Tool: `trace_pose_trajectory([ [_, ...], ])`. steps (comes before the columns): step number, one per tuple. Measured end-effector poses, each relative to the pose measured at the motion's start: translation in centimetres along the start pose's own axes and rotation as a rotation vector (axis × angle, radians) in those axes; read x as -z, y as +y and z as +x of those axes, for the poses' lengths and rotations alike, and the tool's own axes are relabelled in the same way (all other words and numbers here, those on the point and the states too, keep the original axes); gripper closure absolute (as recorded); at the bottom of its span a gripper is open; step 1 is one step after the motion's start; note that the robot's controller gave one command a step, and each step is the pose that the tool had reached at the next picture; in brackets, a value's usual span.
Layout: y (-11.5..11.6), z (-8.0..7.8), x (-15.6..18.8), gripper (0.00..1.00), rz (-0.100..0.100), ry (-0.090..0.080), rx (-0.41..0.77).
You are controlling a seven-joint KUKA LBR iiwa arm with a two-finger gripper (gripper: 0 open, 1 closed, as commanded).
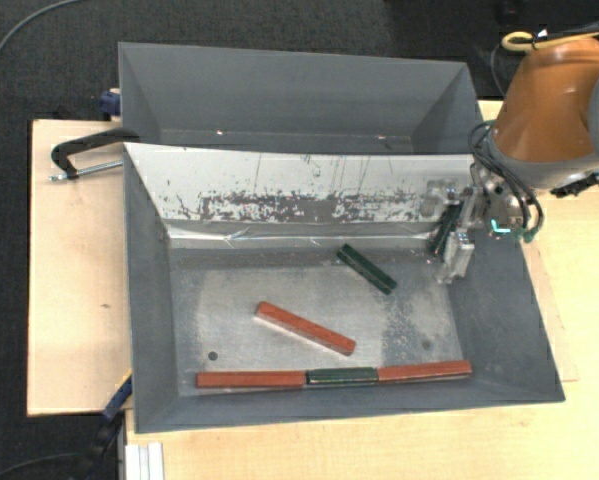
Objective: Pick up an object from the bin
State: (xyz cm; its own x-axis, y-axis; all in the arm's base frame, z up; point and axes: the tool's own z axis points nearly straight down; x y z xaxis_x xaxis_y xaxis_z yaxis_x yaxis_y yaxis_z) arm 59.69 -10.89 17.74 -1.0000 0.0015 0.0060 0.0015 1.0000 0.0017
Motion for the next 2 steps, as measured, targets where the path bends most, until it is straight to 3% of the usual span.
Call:
trace_pose_trajectory([
  [1,5.08,0.67,-10.74,0.0,-0.002,0.002,0.044],
  [2,4.82,0.42,-10.24,1.0,0.001,-0.007,0.041],
])
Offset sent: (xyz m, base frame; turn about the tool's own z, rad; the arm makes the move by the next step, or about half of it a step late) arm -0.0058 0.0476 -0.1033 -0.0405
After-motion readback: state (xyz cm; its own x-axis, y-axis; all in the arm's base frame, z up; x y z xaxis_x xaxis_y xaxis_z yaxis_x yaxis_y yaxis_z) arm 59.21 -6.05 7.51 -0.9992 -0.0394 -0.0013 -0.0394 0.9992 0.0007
